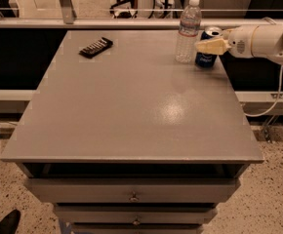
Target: Move pepsi can near water bottle
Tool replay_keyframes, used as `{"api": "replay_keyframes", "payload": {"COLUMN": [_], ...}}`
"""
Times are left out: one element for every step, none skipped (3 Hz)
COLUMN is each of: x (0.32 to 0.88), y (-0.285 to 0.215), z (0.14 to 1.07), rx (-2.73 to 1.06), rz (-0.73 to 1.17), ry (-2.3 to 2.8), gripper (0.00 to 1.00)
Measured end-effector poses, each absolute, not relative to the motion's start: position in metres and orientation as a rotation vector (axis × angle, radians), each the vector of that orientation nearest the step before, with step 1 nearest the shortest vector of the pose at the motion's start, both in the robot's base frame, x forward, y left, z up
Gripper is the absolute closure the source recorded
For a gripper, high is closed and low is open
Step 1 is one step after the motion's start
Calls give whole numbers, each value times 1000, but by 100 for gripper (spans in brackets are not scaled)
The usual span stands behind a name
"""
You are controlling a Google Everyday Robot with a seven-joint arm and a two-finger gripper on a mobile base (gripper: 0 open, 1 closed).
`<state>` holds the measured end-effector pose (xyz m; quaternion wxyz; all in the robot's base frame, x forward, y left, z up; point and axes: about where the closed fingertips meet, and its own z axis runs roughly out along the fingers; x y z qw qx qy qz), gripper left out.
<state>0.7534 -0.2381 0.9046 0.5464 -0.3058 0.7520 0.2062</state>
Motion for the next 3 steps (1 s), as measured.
{"api": "replay_keyframes", "payload": {"x": [755,755,746], "y": [-234,-234,-241], "z": [900,900,903], "rx": [-722,-722,-721], "rz": [509,509,503], "ry": [1786,1786,1777], "gripper": [0,0,0]}}
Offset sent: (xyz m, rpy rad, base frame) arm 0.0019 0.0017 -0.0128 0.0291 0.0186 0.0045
